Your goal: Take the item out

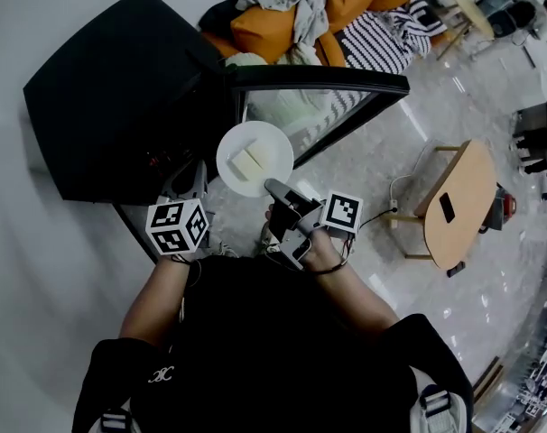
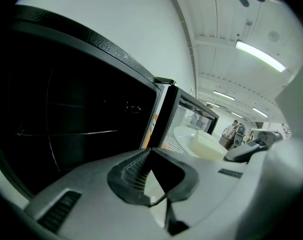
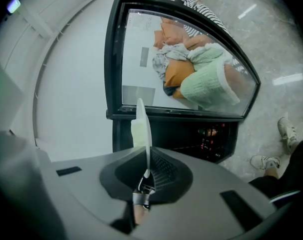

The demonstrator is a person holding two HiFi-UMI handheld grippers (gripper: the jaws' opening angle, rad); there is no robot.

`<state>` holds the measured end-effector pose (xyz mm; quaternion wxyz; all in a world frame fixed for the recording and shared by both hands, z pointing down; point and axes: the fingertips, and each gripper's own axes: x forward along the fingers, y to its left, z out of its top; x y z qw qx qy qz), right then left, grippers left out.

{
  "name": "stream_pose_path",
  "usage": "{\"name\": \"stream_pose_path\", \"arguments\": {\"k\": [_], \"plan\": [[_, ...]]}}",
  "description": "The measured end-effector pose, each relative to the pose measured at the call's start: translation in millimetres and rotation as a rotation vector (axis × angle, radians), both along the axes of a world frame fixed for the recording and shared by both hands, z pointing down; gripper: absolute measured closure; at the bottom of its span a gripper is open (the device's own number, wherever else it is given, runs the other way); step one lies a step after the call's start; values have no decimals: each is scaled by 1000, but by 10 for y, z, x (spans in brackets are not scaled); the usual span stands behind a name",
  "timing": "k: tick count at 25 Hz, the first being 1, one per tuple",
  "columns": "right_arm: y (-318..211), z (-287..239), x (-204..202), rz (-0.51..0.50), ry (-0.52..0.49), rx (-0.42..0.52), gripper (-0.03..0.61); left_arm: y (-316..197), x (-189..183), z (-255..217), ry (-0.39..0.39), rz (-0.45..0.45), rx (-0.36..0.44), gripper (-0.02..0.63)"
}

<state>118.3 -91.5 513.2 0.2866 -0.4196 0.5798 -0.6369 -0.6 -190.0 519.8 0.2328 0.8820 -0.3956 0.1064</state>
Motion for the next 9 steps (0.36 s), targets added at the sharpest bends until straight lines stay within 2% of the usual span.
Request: {"name": "stream_pose_path", "arguments": {"k": [9], "plan": [[-38, -61, -38, -28, 3, 14, 559, -19, -77, -59, 9, -28, 9, 606]]}}
